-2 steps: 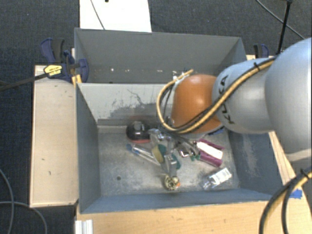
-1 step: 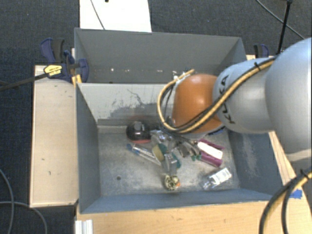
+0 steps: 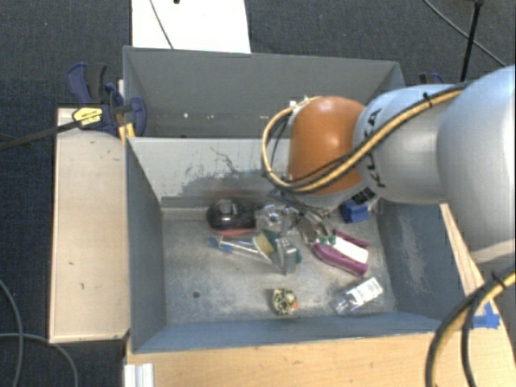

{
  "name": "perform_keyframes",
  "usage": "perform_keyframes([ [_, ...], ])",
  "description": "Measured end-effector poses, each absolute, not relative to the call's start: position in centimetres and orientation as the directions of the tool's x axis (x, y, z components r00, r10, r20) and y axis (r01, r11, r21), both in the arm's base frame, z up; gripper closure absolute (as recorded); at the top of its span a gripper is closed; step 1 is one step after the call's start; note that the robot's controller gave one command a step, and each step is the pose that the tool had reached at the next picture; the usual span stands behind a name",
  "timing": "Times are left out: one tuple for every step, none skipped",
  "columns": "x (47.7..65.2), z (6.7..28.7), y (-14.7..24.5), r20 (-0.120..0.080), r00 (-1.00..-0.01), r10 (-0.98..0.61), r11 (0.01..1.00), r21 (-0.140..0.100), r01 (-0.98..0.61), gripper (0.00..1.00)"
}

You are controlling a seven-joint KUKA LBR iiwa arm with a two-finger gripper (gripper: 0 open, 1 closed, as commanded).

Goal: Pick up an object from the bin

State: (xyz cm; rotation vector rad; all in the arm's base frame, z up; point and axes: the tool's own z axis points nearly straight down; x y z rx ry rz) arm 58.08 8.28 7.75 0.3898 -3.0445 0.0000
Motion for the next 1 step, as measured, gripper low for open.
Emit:
perform_keyframes([
  [57.94, 22.0, 8.22, -0.011, -0.97, -0.244, 0.97, -0.001, -0.244, 1.0],
])
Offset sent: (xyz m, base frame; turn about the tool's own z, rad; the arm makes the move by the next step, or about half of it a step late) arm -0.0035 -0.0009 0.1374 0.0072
